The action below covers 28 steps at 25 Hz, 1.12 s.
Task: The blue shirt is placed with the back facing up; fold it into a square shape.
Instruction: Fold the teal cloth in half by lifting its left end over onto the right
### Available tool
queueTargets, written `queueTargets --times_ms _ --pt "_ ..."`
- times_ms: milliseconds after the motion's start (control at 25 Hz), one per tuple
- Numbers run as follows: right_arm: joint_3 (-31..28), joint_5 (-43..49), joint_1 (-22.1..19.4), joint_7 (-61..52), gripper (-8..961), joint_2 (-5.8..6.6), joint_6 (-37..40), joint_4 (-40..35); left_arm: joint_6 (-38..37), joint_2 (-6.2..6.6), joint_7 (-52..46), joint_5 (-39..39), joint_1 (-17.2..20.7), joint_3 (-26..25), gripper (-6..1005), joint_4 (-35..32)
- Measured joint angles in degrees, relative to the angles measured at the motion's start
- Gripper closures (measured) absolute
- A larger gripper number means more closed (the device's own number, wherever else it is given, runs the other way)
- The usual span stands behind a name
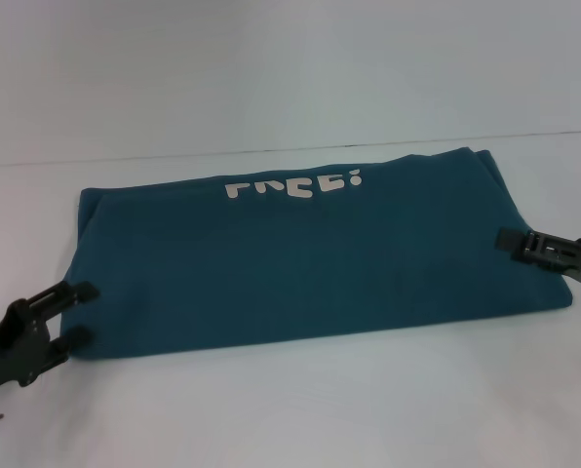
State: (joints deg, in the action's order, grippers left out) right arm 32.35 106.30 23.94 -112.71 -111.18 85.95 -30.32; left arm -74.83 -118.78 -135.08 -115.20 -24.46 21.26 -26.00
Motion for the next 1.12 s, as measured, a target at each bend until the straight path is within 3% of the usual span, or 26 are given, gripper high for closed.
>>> queueTargets --times_ms 320,520,880,1000,1120 --pt "-0.1 0.0 -0.1 -0.2 121 -0.01 -0.1 0.0 2.9 -0.2 0.5 -1.5 0.4 0.1 248 0.3" --pt "-0.1 -0.1 -0.2 -0.3 121 0.0 -0.2 0.0 -0.7 -0.03 0.2 -1.4 0.5 -0.6 248 -0.9" --pt "0.6 0.0 -0.3 -0.5 120 0.52 0.3 0.0 -10.1 1.6 -14.8 -4.1 3.3 -1.7 248 -11.2" --pt "0.7 0.8 -0.3 -0.4 120 0.54 0.1 0.0 -9.6 2.48 -16.1 -7.0 1.8 -1.5 248 -14.0" --pt "0.6 1.5 -0.2 -0.1 120 0.53 -0.1 0.0 -10.0 3.96 -10.1 -8.6 -1.1 -1.4 248 -14.3"
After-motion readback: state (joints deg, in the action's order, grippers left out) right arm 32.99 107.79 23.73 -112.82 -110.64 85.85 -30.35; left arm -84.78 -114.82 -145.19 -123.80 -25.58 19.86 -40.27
